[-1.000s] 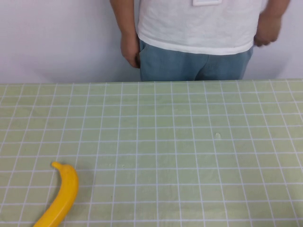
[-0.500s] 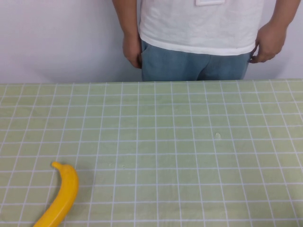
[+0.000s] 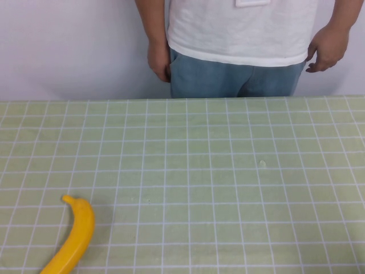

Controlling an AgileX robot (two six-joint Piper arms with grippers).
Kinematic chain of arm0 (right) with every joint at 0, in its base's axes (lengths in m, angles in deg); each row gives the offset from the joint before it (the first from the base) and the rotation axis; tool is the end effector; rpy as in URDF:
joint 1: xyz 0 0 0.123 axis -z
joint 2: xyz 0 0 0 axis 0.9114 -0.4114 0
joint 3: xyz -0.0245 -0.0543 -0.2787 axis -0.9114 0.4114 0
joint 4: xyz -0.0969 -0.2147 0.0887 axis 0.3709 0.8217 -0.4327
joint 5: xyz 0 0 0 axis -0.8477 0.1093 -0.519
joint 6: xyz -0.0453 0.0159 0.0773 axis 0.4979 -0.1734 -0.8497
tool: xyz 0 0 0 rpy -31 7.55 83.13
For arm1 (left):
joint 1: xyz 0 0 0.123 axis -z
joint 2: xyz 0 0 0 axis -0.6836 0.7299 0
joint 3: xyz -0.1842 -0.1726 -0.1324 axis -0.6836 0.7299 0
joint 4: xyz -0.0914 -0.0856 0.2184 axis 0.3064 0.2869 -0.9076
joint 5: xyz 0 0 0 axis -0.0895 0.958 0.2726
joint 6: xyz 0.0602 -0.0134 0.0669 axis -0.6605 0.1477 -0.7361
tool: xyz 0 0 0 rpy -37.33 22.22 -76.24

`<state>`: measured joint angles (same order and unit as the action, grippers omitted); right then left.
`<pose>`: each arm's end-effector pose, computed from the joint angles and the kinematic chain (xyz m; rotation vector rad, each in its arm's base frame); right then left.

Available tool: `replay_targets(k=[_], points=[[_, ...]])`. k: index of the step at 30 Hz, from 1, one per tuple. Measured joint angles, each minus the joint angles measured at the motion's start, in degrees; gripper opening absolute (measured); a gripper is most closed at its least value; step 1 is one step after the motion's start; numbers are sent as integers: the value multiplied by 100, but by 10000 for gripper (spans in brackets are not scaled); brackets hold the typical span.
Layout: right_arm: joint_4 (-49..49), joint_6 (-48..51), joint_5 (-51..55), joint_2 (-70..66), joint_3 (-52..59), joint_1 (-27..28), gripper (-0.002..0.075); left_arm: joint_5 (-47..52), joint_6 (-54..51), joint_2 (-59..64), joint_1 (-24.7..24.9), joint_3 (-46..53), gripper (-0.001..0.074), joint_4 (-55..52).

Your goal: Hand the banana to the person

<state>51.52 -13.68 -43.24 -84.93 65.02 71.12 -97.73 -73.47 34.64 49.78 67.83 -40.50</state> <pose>0.0506 -0.0147 0.1718 0.2089 1.8618 -0.1327 0.0151 -0.0018 0.3029 0.0020 0.6889 -0.2174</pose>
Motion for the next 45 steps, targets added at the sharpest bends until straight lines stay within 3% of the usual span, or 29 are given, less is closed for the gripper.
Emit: replay_targets(k=[5, 10, 17, 25, 29, 34, 36, 40, 45], points=[[0, 0, 0, 0, 0, 0, -11, 2611, -156, 477, 0, -1613, 3, 550], [0, 0, 0, 0, 0, 0, -11, 5151, -235, 1726, 0, -2869, 3, 607], [0, 0, 0, 0, 0, 0, -11, 6165, -16, 2761, 0, -3046, 3, 781], [0, 0, 0, 0, 0, 0, -11, 8464, -508, 4488, 0, -3865, 15, 802], [0, 0, 0, 0, 0, 0, -11, 9280, -919, 5347, 0, -4459, 113, 775], [0, 0, 0, 0, 0, 0, -11, 9927, -1236, 6202, 0, -4600, 368, 735], [0, 0, 0, 0, 0, 0, -11, 10013, -1373, 6489, 0, -4600, 436, 725], [0, 0, 0, 0, 0, 0, -11, 9992, -1585, 7033, 119, -4611, 484, 474], [0, 0, 0, 0, 0, 0, -11, 9636, -1597, 7621, 687, -4611, 494, 104]])
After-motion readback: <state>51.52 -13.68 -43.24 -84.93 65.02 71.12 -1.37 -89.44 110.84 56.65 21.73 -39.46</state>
